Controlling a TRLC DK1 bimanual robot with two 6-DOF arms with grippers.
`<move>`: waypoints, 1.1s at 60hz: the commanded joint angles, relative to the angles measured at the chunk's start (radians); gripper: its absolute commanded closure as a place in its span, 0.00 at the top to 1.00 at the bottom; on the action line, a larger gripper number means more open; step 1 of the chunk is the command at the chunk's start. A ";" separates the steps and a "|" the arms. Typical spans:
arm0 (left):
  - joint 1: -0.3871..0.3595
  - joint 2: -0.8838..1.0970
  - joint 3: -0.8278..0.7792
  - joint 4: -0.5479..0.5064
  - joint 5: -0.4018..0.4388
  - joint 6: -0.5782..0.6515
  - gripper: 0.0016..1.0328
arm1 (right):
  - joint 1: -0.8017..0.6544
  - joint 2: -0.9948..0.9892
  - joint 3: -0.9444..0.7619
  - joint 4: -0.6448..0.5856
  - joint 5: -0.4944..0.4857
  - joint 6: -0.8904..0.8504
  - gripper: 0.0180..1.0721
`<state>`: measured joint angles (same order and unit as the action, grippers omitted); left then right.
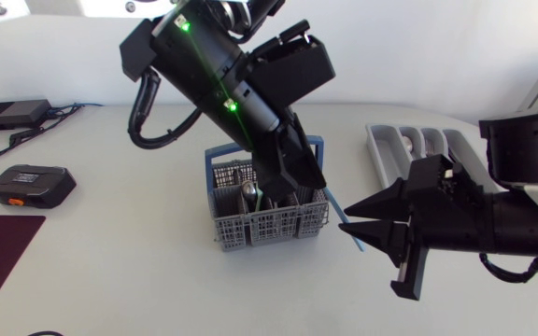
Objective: Unload the cutlery basket into the drawer organizer.
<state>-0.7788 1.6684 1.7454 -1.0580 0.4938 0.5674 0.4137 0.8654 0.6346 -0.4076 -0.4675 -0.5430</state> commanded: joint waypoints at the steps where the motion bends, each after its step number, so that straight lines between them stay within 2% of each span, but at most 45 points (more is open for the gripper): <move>1: 0.010 0.019 -0.020 -0.013 0.017 -0.024 0.03 | 0.008 0.012 -0.023 0.015 0.003 0.023 0.10; 14: 0.018 0.019 -0.018 -0.013 0.049 -0.037 0.03 | 0.010 0.026 -0.035 0.021 -0.005 0.026 0.05; 18: 0.018 0.019 -0.015 -0.013 0.049 -0.038 0.06 | 0.010 0.024 -0.033 0.015 -0.007 0.026 0.05; 23: 0.021 0.019 -0.001 -0.013 0.049 -0.049 0.22 | 0.010 0.015 -0.036 0.000 -0.008 0.025 0.05; 28: 0.033 0.022 0.028 -0.007 0.049 -0.067 0.49 | 0.008 0.007 -0.044 -0.011 -0.008 0.021 0.05; 31: 0.046 0.024 0.048 0.007 0.049 -0.086 0.62 | 0.005 0.004 -0.050 -0.019 -0.008 0.018 0.05; 38: 0.078 0.021 0.085 0.073 0.049 -0.152 0.78 | -0.009 -0.008 -0.069 -0.034 -0.007 0.000 0.05; 51: 0.164 -0.015 0.100 0.188 0.049 -0.236 0.83 | -0.116 -0.025 -0.084 -0.069 -0.022 -0.054 0.05; 66: 0.243 -0.053 0.045 0.191 0.028 -0.213 0.83 | -0.349 0.087 -0.062 -0.031 -0.060 -0.114 0.05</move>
<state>-0.5491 1.6550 1.8118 -0.8692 0.5217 0.3622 0.1253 0.8974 0.5720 -0.4599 -0.5179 -0.6247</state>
